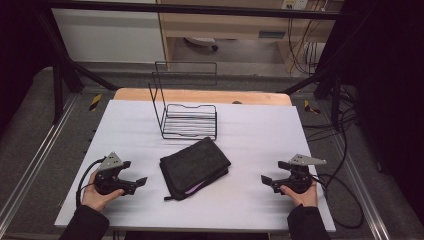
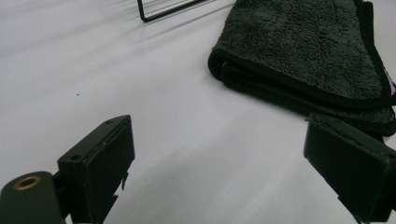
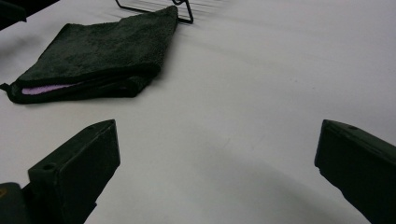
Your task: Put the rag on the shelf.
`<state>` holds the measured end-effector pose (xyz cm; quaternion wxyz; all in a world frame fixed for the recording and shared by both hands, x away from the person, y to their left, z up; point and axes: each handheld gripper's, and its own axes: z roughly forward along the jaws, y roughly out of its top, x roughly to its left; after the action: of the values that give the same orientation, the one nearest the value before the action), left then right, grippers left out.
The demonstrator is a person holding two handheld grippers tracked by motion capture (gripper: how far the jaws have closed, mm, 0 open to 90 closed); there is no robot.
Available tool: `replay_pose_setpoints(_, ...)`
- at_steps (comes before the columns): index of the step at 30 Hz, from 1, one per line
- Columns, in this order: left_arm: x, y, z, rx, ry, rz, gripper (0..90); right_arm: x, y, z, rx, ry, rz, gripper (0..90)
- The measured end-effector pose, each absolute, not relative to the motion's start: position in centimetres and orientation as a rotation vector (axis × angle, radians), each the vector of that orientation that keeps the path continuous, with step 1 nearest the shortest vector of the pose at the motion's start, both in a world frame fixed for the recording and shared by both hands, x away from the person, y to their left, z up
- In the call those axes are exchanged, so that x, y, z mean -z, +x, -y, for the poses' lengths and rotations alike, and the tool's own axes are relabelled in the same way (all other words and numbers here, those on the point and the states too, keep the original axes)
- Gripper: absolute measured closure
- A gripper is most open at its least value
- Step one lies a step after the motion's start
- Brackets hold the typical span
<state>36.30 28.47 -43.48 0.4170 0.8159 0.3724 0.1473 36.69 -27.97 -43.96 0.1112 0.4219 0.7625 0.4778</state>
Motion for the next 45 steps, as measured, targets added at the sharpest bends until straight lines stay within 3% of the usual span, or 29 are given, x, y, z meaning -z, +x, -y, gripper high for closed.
replay_pose_setpoints(25, 42.7, 35.9, -26.7, -0.360, 2.062, -0.919, 9.4, 44.0, 36.8, 27.4, -1.370, 1.220, -2.252, 0.7)
replay_pose_setpoints(38, 41.3, 35.3, -22.5, -0.349, 2.120, -0.874, 12.8, 44.0, 36.8, 27.2, -1.355, 1.218, -2.250, 0.9)
replay_pose_setpoints(45, 41.1, 34.4, -19.4, -0.325, 2.188, -0.783, 20.9, 44.0, 36.9, 27.1, -1.357, 1.209, -2.250, 1.0)
